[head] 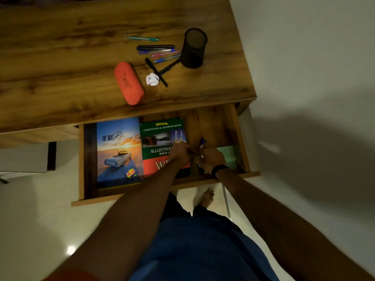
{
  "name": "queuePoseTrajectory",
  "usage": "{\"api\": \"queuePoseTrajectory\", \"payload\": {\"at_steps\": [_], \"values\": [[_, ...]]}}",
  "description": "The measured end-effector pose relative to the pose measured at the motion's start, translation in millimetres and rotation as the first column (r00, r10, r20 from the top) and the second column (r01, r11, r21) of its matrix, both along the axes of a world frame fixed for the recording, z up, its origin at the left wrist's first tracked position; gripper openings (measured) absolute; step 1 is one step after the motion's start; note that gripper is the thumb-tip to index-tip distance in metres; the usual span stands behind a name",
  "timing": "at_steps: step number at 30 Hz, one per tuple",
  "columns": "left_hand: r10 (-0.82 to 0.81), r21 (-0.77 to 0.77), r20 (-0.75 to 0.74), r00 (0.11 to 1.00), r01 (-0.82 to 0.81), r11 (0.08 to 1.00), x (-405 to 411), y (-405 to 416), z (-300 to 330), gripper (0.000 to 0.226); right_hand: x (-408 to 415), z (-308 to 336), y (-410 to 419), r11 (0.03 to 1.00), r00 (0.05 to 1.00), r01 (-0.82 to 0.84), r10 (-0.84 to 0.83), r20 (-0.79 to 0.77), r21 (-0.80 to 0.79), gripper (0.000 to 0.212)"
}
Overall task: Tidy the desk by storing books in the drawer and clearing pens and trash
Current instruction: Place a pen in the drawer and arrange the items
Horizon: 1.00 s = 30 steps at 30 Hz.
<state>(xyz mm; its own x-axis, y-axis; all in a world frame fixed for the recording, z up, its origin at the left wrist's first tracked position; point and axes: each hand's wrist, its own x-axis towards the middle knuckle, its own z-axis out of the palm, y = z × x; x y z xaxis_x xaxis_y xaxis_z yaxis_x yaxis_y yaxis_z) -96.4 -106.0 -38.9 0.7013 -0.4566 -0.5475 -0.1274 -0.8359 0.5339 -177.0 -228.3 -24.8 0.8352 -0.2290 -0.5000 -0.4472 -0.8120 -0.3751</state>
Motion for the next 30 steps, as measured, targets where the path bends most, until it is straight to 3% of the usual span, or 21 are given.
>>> {"api": "queuePoseTrajectory", "payload": {"at_steps": [5,10,17,22,26,29,30], "values": [[0.024,0.068,0.052,0.998,-0.027,0.997,1.7,-11.6,-7.0,0.027,-3.8,-14.6,-0.2,0.997,0.997,0.064,-0.063,-0.035,0.036,0.057],[0.059,0.088,0.106,0.993,-0.068,0.994,-8.1,-15.2,-7.0,0.031,-5.2,-12.3,-0.7,1.000,1.000,0.022,-0.022,0.009,-0.012,0.046],[0.043,-0.051,0.130,0.991,-0.037,0.998,-16.3,4.4,1.5,0.023,-8.0,-0.6,-7.6,0.999,0.999,0.040,-0.041,0.025,0.037,0.028],[0.155,-0.027,0.117,0.981,-0.153,0.988,-39.1,31.5,20.7,0.036,1.7,8.2,5.1,0.969,0.993,0.121,-0.114,-0.045,0.217,0.017],[0.245,-0.023,0.104,0.964,-0.244,0.970,-57.4,55.6,36.2,0.029,3.0,24.8,26.3,0.847,0.920,0.378,-0.389,-0.050,0.373,0.024],[0.307,-0.057,0.059,0.950,-0.304,0.951,-67.3,71.9,44.9,0.025,-6.8,28.7,43.0,0.564,0.715,0.645,-0.683,-0.149,0.515,0.045],[0.343,-0.068,0.056,0.938,-0.339,0.938,-69.0,76.4,47.3,0.023,-8.7,27.6,46.9,0.517,0.669,0.679,-0.728,-0.149,0.522,0.047]]}}
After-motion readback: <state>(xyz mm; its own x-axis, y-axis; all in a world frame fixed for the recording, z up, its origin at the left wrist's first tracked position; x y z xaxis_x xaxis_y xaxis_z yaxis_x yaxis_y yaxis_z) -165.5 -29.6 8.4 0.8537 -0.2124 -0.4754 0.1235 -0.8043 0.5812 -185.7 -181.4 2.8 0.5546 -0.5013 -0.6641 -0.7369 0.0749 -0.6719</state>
